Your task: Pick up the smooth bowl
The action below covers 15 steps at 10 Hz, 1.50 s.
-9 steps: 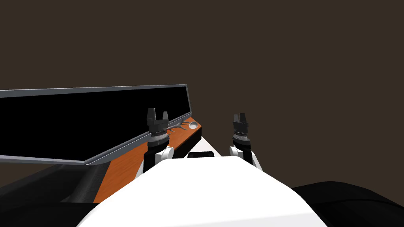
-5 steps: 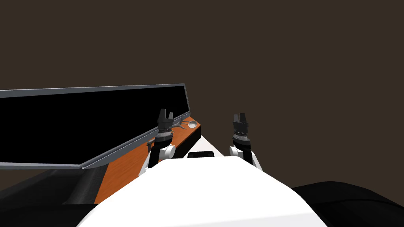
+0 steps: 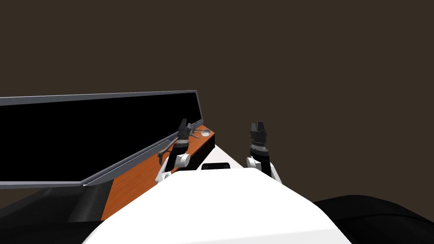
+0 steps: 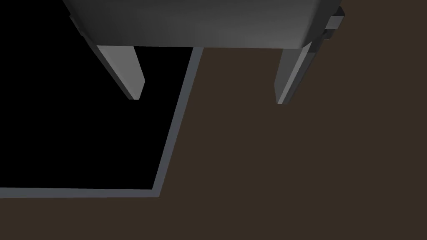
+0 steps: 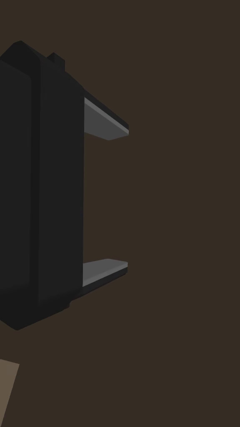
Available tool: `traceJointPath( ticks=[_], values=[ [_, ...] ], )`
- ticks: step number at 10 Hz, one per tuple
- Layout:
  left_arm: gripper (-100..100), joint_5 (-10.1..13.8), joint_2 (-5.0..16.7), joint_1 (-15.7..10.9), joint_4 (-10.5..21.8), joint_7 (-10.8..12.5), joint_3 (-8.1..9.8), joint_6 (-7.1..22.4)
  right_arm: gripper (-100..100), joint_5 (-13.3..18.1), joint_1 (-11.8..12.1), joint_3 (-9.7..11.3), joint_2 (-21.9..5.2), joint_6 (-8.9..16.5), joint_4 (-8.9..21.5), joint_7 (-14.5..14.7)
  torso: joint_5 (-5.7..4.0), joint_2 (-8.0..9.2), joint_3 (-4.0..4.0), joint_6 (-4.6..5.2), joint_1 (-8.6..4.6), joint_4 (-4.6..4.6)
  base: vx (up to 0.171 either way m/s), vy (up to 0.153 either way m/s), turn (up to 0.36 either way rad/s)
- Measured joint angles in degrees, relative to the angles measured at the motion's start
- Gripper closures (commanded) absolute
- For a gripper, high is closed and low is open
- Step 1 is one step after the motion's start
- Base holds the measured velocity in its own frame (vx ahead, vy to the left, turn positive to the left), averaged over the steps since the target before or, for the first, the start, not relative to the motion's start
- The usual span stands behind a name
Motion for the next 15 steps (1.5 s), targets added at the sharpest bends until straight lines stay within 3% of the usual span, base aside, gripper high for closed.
traceJointPath(
  ticks=[3, 11, 15],
  values=[
    [-100, 0.70, 0.67, -4.29, 6.13, -0.59, -0.26, 3.99, 0, 0.00, 0.00, 0.00, 0.00, 0.00, 0.00, 0.00, 0.00, -0.02, -0.02, 0.01, 0.02, -0.01, -0.045, 0.028, -0.110],
    [-100, 2.68, 2.68, -10.20, 17.58, -1.24, -0.54, 13.60, 0, 0.00, 0.01, 0.00, 0.00, 0.00, 0.00, 0.00, -0.01, -0.18, -0.11, -0.02, -0.03, -0.04, -0.015, 0.018, -0.089],
    [-100, 4.15, 3.93, -14.64, 25.66, -1.48, -0.38, 18.53, 0, 0.00, 0.01, 0.00, 0.00, 0.00, 0.00, 0.00, -0.01, -0.24, -0.14, -0.01, -0.03, -0.05, 0.005, 0.016, -0.092]
  ],
)
